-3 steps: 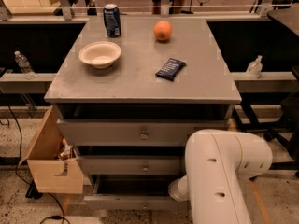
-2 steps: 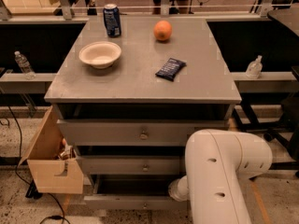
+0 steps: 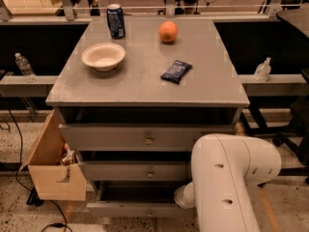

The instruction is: Open bottom drawer

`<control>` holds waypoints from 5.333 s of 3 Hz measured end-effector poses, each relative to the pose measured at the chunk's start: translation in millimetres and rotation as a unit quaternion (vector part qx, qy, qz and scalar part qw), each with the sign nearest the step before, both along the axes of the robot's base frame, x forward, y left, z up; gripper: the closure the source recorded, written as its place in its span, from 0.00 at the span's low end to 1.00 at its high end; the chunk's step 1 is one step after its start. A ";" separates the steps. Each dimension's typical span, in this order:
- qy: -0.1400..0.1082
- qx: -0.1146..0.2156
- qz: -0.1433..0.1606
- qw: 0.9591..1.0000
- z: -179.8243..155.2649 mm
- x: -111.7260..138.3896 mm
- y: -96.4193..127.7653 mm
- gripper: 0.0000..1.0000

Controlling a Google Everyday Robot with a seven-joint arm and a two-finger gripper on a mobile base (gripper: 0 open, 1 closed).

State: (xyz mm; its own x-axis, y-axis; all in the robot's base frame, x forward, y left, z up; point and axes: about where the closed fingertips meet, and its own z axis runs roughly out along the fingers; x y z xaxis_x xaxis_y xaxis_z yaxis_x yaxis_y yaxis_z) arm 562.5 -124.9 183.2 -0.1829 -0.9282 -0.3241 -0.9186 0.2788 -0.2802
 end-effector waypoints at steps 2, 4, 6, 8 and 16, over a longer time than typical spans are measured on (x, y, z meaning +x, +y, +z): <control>0.000 0.000 0.000 1.000 0.1 0.0 0.0 1.00; 0.000 0.000 0.000 1.000 0.0 -0.1 0.1 0.59; 0.000 0.000 0.000 1.000 0.0 -0.1 0.1 0.05; 0.000 0.000 0.000 1.000 -0.1 7.7 0.5 0.00; 0.082 -0.002 -0.032 0.996 -14.9 -40.5 -1.8 1.00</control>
Offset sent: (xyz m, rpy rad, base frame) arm -0.0261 0.0335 0.1157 -0.0191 -0.1966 0.1258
